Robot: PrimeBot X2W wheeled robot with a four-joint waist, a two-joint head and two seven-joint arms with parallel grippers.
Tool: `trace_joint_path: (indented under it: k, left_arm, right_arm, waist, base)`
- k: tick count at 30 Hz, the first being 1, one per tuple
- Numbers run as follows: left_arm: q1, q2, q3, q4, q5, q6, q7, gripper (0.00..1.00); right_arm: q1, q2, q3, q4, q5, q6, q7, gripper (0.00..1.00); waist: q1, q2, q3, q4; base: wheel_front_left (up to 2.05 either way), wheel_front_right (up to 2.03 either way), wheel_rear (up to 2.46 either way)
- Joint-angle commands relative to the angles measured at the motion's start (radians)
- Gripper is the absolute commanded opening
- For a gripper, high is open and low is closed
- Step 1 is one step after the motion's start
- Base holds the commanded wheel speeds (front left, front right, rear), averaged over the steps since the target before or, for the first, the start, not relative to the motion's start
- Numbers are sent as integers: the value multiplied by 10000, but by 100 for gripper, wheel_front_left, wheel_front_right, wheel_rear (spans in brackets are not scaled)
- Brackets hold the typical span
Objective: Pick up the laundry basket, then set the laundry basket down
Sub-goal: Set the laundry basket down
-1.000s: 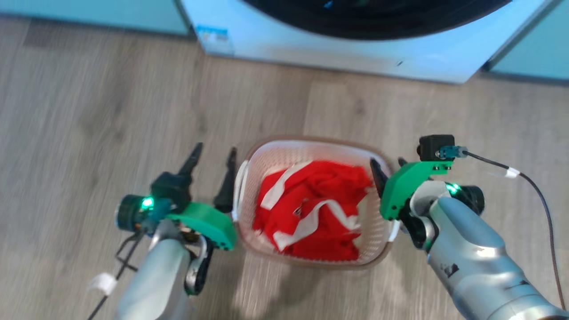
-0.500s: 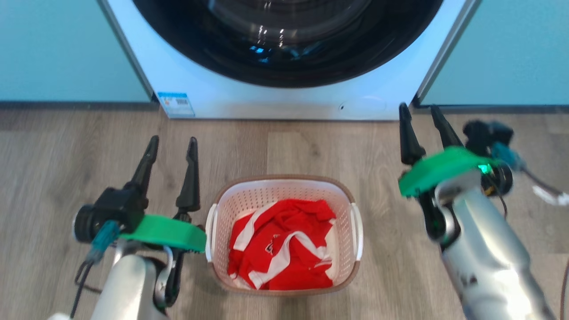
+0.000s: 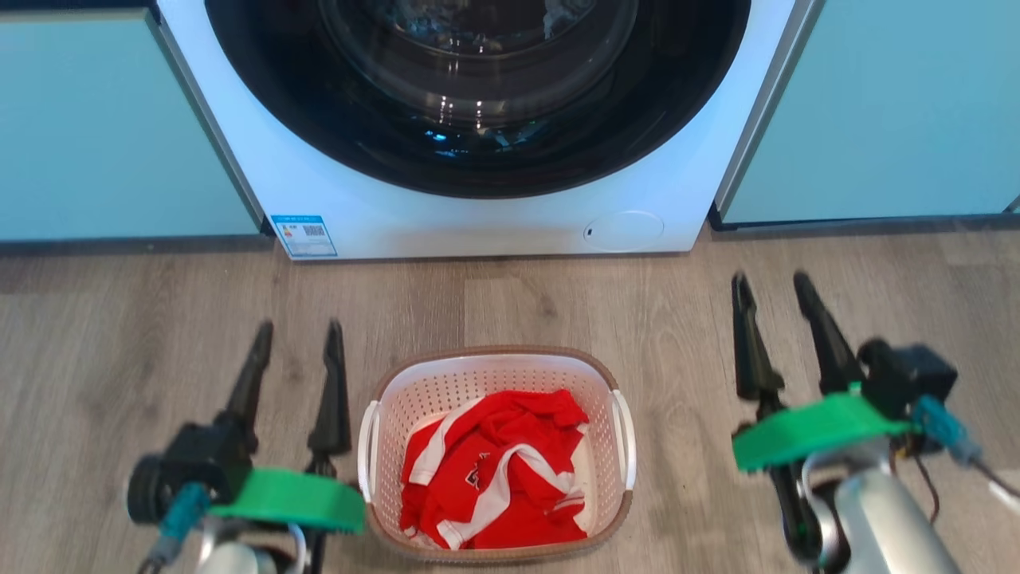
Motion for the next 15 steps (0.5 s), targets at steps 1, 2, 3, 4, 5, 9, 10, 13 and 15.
trace_joint_path:
  k: [1, 2, 3, 4, 5, 9, 10, 13, 15]
  left_arm:
    - [-184, 97, 221, -189, 37, -34, -51, 100]
    - [-121, 97, 171, -87, 76, -53, -51, 100]
    - [-74, 97, 133, -10, 31, -69, -51, 100]
    - [-37, 97, 118, 60, 36, -95, -51, 100]
    - [-5, 97, 107, 133, 127, -142, -51, 100]
    - [105, 97, 80, 241, -64, -422, -51, 100]
    - [141, 97, 95, 260, -36, -447, -51, 100]
    - [220, 97, 81, 237, 30, -451, -51, 100]
    - [253, 97, 86, 223, 78, -458, -51, 100]
  right_arm:
    - [-6, 99, 184, -428, -20, -17, -117, 100]
    - [155, 99, 126, -470, -40, -17, -117, 100]
    - [306, 99, 83, -486, -71, -17, -117, 100]
    - [442, 99, 59, -481, -72, -17, -117, 100]
    - [555, 99, 41, -478, -63, -17, -117, 100]
    - [841, 99, -13, -453, -13, -17, -118, 100]
    - [878, 99, -18, -453, -6, -17, -118, 100]
    - [923, 99, -34, -423, 30, -17, -118, 100]
    - [932, 99, -13, -368, -17, -17, -118, 100]
  waist:
    - [1, -1, -53, 16]
    - [1, -1, -83, 33]
    - [1, -1, -114, 56]
    - [1, -1, -140, 75]
    - [1, -1, -160, 91]
    - [1, -1, -243, 140]
    - [1, -1, -254, 143]
    - [1, -1, -272, 142]
    - [1, -1, -284, 145]
  base:
    - [0, 0, 0]
    - [0, 0, 0]
    - [0, 0, 0]
    - [0, 0, 0]
    - [0, 0, 0]
    - [0, 0, 0]
    - [0, 0, 0]
    - [0, 0, 0]
    - [0, 0, 0]
